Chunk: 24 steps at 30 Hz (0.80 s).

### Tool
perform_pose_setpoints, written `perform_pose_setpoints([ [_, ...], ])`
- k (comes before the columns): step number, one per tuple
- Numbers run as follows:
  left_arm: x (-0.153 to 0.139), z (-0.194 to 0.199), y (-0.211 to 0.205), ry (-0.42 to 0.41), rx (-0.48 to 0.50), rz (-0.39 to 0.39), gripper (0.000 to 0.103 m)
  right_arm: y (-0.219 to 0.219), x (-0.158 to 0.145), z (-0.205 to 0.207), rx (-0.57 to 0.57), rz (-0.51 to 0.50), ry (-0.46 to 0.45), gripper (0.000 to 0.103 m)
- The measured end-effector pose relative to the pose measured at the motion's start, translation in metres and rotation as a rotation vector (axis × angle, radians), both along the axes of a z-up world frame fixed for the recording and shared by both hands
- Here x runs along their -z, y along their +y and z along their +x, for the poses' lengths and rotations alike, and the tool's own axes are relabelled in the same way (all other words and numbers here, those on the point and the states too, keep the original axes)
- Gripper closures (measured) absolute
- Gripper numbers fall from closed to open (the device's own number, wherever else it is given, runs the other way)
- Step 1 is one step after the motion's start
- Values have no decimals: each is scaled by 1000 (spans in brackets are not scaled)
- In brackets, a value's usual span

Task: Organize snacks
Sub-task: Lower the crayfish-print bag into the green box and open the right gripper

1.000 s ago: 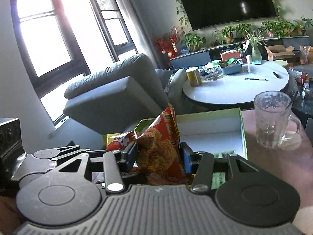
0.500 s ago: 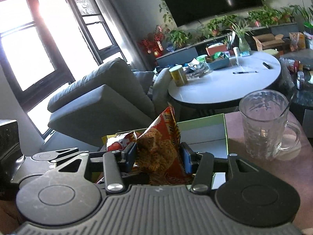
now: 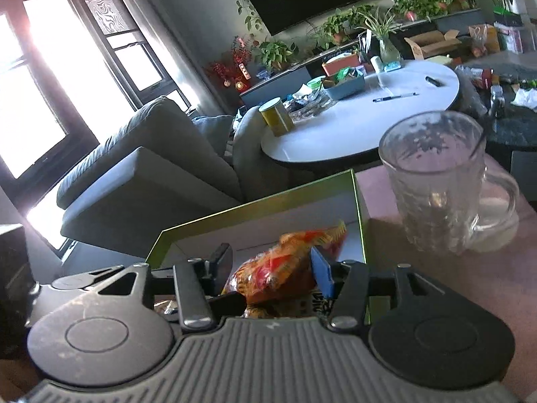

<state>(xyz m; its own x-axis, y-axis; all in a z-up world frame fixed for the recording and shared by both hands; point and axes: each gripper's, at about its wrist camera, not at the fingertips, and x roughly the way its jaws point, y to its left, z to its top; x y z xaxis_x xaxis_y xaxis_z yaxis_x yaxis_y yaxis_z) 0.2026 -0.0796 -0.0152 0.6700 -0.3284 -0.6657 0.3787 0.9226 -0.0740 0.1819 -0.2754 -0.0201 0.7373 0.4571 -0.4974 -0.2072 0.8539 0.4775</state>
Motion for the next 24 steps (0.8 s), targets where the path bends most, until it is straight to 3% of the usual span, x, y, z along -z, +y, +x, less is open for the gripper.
perform_pose_setpoints([
  [24,-31,-69,26,-79,-39,-51,19,4,-57,-53,-56,-21,-113,43],
])
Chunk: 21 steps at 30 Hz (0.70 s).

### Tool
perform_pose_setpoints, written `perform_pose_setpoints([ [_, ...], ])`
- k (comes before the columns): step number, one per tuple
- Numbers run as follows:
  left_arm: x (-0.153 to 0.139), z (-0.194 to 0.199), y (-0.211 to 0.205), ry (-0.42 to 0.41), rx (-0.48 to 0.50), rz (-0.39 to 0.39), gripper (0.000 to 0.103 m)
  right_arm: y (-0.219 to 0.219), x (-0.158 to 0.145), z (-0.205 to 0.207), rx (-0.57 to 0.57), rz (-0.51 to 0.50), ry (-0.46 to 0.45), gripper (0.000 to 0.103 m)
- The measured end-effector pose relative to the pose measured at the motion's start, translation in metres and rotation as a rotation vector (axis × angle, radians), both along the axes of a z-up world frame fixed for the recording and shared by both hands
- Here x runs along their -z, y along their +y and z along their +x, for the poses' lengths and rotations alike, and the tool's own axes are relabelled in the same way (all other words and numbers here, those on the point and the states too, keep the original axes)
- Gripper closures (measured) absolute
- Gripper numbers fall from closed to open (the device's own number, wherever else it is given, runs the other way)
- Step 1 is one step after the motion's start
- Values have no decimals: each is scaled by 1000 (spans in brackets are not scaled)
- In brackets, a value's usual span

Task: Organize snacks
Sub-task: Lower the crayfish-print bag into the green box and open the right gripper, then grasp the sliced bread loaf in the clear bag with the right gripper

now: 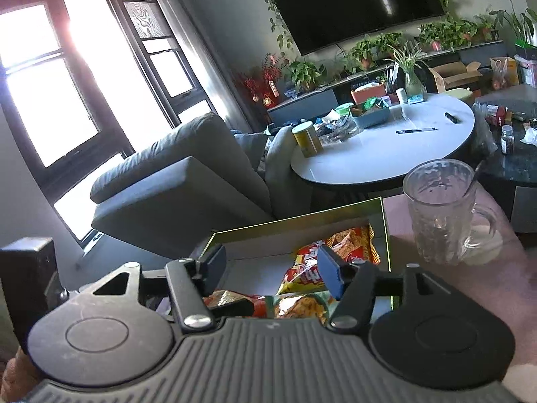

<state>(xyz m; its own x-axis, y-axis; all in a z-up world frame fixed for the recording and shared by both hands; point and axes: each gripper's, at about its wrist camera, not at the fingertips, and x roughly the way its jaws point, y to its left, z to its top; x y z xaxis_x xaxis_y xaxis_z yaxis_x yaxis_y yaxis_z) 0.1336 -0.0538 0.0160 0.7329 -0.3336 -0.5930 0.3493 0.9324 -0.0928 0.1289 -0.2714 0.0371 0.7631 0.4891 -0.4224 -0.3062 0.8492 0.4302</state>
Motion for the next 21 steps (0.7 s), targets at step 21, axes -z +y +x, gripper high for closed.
perform_pose_setpoints([
  [21,10,-77,6,6,50,-9,18,-41,26,-62,101,-58,111,42],
])
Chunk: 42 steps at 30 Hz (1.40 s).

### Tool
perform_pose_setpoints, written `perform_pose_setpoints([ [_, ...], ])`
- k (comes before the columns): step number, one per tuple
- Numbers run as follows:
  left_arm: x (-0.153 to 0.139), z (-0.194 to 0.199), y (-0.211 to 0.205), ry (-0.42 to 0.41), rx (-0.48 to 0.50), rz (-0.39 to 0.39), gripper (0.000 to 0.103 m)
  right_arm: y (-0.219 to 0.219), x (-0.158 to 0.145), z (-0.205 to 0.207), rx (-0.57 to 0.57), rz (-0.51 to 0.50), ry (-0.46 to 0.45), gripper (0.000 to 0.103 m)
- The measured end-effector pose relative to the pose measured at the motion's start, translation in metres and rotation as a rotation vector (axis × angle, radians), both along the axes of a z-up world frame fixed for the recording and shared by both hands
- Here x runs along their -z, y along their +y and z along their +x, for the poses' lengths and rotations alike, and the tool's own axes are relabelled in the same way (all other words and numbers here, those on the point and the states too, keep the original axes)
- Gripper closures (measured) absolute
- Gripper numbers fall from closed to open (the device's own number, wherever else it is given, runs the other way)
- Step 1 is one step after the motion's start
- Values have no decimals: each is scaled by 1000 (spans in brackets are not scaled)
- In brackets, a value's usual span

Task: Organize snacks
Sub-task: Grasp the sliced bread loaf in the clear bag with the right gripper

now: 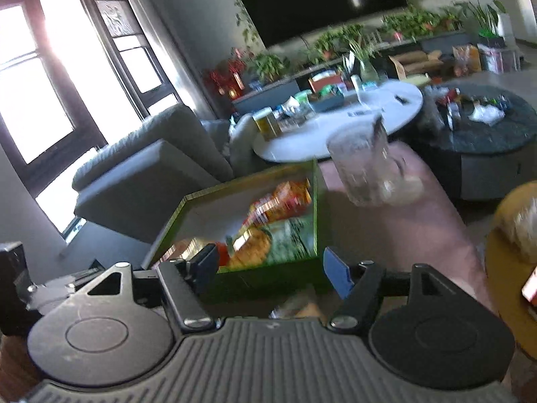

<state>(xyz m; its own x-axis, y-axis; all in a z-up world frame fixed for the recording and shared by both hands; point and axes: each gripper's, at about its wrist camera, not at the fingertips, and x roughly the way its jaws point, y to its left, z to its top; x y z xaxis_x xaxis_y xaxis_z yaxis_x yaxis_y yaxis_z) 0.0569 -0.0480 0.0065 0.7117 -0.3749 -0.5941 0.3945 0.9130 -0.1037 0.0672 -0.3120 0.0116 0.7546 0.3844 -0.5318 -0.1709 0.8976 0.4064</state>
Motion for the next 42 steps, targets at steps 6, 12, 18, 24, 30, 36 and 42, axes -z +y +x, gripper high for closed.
perform_pose_setpoints([
  [6,5,-11,-6,11,17,8,17,-12,20,-16,34,-7,61,41],
  [12,9,-16,-16,20,46,17,16,-26,35,-29,74,-11,110,40],
  [18,14,-18,-30,27,81,43,16,-23,54,-35,59,-24,164,37],
  [24,16,-11,-36,42,80,51,16,-20,66,-40,40,-41,208,37],
  [30,18,-3,-49,39,113,65,16,-21,69,-45,33,-6,235,37],
  [36,20,7,-71,34,191,74,16,-17,74,-41,20,15,253,37],
  [42,32,21,-85,87,260,73,22,-17,77,-32,11,26,229,36],
])
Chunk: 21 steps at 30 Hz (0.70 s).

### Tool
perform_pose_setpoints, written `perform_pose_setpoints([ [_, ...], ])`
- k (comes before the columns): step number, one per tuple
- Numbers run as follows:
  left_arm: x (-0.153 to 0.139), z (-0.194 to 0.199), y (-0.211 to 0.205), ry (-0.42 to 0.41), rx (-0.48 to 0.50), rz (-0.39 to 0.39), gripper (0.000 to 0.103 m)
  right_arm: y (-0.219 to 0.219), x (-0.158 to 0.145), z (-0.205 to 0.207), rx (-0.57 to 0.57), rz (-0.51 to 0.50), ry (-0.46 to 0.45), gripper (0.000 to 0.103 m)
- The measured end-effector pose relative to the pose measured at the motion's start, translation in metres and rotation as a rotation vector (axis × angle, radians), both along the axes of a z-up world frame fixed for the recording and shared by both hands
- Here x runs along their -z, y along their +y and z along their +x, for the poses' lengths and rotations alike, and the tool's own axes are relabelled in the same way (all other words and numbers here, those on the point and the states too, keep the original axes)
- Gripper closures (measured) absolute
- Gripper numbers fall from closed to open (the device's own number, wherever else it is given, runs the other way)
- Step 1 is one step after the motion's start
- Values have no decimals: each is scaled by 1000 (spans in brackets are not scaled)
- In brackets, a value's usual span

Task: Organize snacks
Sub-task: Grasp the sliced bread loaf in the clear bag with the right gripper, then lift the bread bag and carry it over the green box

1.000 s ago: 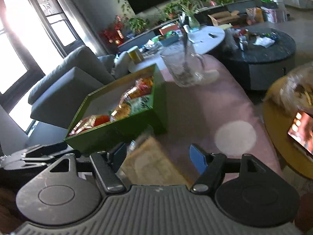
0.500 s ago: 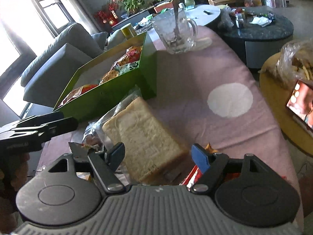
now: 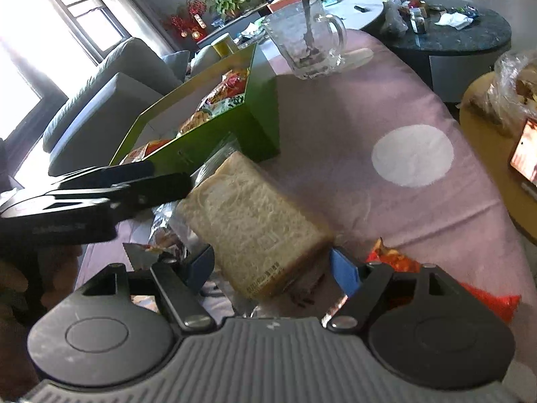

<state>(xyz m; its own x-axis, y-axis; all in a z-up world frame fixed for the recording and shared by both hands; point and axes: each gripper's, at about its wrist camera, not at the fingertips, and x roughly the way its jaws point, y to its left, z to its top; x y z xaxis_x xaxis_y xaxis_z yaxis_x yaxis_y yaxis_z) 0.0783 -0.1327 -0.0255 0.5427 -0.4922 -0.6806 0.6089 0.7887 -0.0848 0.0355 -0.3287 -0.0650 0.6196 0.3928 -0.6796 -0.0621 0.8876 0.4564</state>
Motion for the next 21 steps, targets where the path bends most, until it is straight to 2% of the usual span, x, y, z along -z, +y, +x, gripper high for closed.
perform_pose_setpoints([
  [5,12,5,11,84,24,-38,51,-1,1,6,-12,8,-27,36],
  [7,13,3,19,93,30,-66,53,0,1,9,-22,12,-39,37],
  [16,11,-17,44,102,10,-82,53,14,-2,26,-82,20,-67,37],
  [21,7,-27,58,88,-44,-92,48,27,-7,30,-114,14,-96,37],
])
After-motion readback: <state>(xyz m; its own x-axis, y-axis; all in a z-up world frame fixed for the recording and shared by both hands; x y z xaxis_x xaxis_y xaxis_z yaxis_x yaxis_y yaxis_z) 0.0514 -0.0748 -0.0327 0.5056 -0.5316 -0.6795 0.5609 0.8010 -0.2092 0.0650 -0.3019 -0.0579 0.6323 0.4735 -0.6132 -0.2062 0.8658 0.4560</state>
